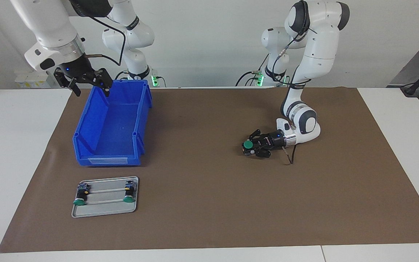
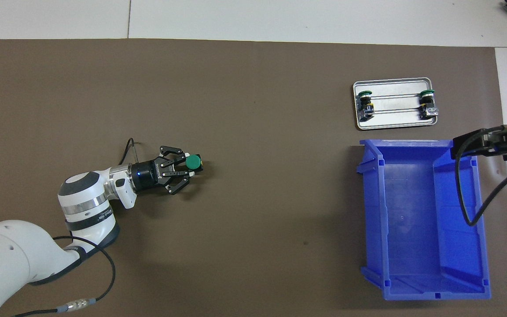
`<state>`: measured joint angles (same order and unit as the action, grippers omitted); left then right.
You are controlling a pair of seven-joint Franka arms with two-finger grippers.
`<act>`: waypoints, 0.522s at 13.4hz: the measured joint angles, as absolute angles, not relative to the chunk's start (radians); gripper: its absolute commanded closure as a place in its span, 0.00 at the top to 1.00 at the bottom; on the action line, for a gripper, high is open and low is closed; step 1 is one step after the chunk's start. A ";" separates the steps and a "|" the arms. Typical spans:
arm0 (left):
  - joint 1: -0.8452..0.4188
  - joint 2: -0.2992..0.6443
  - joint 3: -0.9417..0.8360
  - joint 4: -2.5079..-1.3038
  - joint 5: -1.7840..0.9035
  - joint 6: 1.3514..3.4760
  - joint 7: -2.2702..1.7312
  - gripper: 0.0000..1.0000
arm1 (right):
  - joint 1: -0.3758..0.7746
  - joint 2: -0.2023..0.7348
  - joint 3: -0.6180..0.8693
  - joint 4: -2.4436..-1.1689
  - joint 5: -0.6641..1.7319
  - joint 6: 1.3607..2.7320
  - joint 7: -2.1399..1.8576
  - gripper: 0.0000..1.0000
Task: Place and press button with both arms
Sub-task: 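Lower the green button upright onto the table with the left gripper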
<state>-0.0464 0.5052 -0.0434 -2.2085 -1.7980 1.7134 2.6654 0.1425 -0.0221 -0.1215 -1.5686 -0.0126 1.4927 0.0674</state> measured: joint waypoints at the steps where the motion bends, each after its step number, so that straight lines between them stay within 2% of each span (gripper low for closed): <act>1: -0.046 0.505 -0.043 -2.209 -1.798 1.713 2.666 0.57 | 0.142 -0.022 -0.121 -1.569 -0.013 1.493 0.067 1.00; 2: -0.046 0.505 -0.043 -2.209 -1.791 1.715 2.666 0.59 | 0.143 -0.022 -0.121 -1.569 -0.013 1.493 0.067 1.00; 7: -0.046 0.505 -0.041 -2.211 -1.786 1.720 2.666 0.86 | 0.142 -0.022 -0.121 -1.569 -0.013 1.493 0.067 1.00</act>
<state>-0.0461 0.5047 -0.0414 -2.2106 -1.7862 1.7200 2.6662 0.1425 -0.0221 -0.1215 -1.5686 -0.0126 1.4927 0.0674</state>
